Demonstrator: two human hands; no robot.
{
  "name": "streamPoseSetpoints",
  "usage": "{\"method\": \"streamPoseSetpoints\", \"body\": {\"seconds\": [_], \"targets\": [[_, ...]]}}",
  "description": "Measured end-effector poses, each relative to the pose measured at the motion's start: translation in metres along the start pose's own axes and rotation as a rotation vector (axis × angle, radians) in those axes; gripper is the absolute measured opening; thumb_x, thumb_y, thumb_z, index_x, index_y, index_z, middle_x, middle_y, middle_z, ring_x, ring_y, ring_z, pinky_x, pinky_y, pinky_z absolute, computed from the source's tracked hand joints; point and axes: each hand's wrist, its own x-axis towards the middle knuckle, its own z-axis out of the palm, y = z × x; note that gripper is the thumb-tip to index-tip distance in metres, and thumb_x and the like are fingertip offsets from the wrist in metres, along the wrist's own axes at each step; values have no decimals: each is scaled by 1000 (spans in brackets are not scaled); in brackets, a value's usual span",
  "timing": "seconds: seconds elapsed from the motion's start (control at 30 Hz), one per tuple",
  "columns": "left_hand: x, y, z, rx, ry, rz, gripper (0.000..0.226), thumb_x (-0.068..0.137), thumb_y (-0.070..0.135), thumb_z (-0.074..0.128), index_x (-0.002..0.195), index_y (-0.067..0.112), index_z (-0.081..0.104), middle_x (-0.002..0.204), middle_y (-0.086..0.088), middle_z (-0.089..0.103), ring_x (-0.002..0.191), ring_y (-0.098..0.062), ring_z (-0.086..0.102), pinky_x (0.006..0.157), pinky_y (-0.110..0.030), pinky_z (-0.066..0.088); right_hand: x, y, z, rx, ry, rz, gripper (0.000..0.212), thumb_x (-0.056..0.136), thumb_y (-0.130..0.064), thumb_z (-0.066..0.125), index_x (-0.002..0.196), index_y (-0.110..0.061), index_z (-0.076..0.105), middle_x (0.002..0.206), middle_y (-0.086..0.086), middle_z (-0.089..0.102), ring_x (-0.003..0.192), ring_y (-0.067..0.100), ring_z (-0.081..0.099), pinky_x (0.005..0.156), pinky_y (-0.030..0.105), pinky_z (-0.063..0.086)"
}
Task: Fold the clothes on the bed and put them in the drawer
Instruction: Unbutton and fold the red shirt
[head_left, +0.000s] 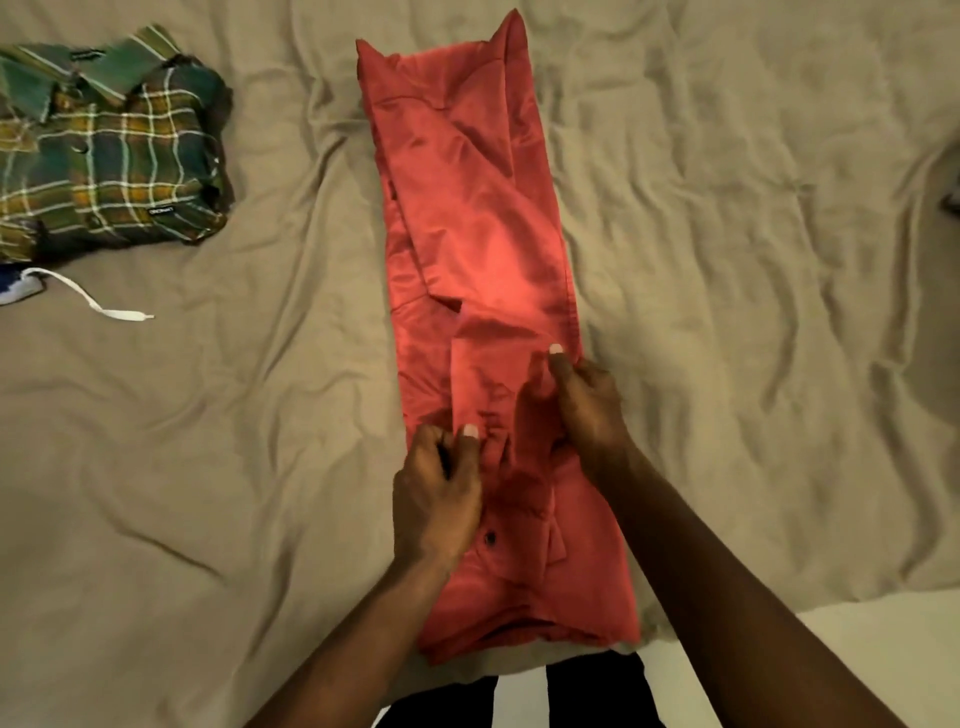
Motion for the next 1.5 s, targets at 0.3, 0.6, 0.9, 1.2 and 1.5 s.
{"method": "streamPoseSetpoints", "body": {"seconds": [0.3,0.6,0.9,1.2,1.5], "targets": [[10,-16,-32,256,-466,-183,87,72,44,86,133,24,28,119,-7,67,96,-26,71,77,-37,59,-27,2,-18,-394,-113,-32,51,73,-30,65,123,-23,60,103,3,73,93,30,69,73,34,52],[159,98,-16,771,-113,710,88,85,63,61,158,25,29,171,-8,13,158,-29,12,125,-54,19,48,-49,28,-1197,48,-824,74,91,-59,42,158,-31,31,168,3,25,155,33,19,116,55,28],[187,97,2,771,21,737,94,87,73,52,161,21,26,172,-11,10,159,-30,4,124,-60,9,38,-26,18,-1150,128,-573,92,90,-77,39,163,-31,8,171,12,4,156,37,9,119,55,21],[2,-96,-7,629,52,670,82,92,61,56,159,19,36,170,-11,18,158,-31,14,122,-59,21,-95,105,-65,-1262,-196,-854,93,89,-81,42,163,-33,16,172,3,6,158,30,1,123,60,15],[-43,-79,-15,231,68,-95,86,62,80,75,120,19,58,103,-4,67,101,-29,64,83,-38,50,-103,78,-73,-973,-17,-232,81,76,-75,59,126,-11,57,121,13,62,120,38,52,102,45,41]]}}
